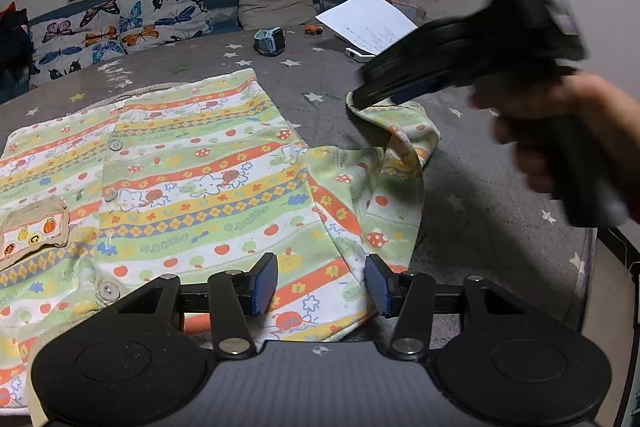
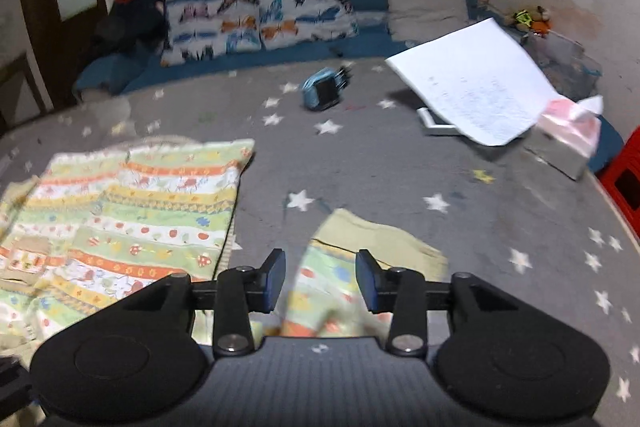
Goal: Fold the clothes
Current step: 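Grasp the sleeve's beige cuff with the right tool and stretch the sleeve flat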
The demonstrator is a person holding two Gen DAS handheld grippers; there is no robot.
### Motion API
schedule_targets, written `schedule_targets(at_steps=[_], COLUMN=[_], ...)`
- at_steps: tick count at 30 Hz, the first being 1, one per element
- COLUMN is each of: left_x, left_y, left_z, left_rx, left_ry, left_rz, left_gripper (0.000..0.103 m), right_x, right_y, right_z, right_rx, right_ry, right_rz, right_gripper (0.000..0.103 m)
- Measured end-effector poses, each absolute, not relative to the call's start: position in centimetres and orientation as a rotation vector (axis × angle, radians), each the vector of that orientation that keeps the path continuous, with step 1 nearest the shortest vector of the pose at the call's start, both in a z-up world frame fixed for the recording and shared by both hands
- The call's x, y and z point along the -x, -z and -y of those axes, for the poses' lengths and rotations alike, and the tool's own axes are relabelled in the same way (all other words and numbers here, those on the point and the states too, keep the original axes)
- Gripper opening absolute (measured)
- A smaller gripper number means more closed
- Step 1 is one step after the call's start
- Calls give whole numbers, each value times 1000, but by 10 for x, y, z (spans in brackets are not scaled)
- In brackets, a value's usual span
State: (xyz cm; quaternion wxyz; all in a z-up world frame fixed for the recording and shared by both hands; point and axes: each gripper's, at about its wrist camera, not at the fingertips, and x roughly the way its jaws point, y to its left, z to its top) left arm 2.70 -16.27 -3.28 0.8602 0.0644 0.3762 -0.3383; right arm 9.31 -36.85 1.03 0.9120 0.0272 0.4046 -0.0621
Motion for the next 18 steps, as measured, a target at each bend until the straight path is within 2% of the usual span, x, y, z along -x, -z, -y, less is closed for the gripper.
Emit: schedule_targets(at_steps=[5,8,13,18], left_x=[-27,-26,-26,-26], left_y=[33,33,33,33], left_z=[162,162,162,161], left_rx=[-135,-134,-127,-125], left_ry=[715,712,703,700], left_rz=[-786,-786,-789,-789], left_gripper=[52,52,52,52], right_x=[-119,-115,-93,-26], right_y=[16,15,1,-26], right_z=[353,357,376,404], right_rx=[31,21,-5,-90], right_ry=[196,209,237,284], right_rz=[-925,-926,-862,-721], right_gripper=[35,6,3,2])
